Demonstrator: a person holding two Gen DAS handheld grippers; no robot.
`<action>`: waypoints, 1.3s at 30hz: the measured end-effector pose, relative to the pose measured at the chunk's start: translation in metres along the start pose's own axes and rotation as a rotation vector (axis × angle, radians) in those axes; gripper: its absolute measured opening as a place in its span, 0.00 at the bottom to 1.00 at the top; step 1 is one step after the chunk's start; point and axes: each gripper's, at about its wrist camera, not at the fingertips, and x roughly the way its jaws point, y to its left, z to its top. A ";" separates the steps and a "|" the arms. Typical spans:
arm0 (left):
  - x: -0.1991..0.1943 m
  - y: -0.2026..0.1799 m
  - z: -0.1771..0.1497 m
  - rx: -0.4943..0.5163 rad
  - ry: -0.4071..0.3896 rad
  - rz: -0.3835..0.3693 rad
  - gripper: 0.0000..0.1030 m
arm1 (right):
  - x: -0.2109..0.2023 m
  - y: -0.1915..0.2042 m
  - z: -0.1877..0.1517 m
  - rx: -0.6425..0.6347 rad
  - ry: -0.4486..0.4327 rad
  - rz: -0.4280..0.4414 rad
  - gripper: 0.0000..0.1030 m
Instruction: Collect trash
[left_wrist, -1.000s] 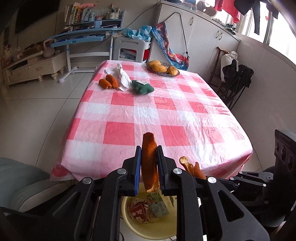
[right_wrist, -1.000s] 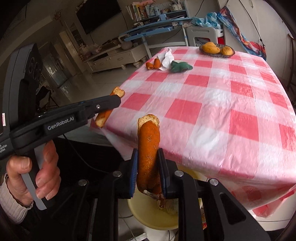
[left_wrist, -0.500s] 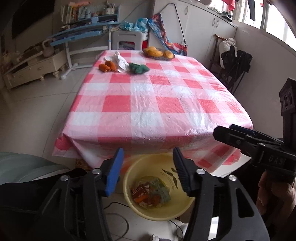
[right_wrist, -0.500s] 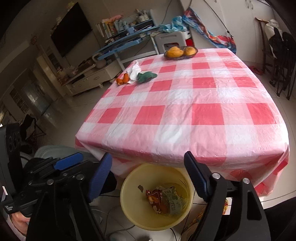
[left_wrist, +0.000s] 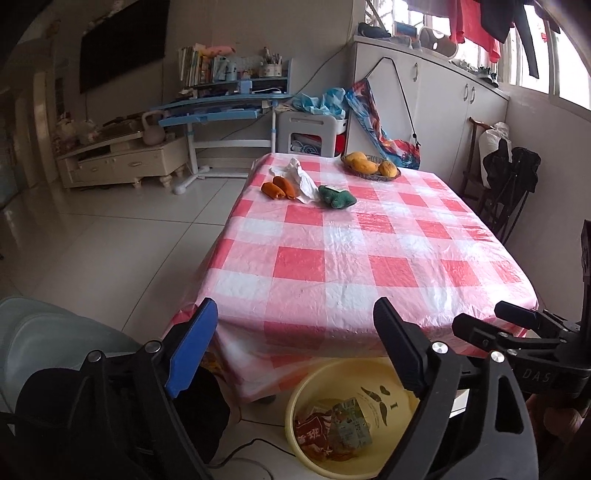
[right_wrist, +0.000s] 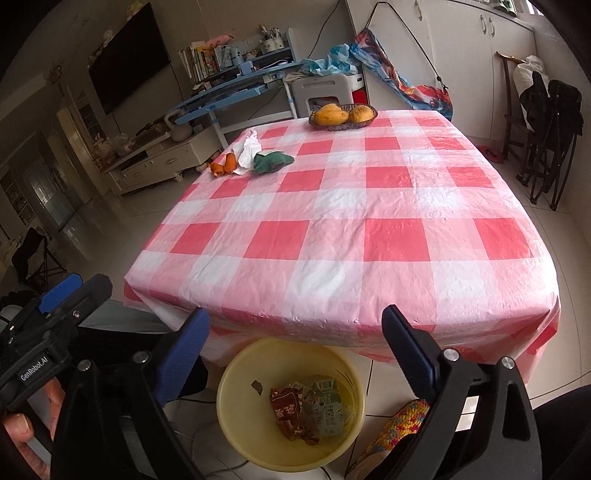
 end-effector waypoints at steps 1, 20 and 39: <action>0.000 0.000 0.000 -0.001 0.000 0.000 0.81 | 0.000 0.000 0.000 -0.005 -0.002 -0.004 0.88; 0.002 0.002 0.001 -0.006 -0.004 0.007 0.82 | -0.003 0.005 0.000 -0.036 -0.029 -0.034 0.91; 0.004 0.004 0.002 -0.014 -0.008 0.013 0.82 | 0.000 0.014 -0.002 -0.075 -0.030 -0.051 0.91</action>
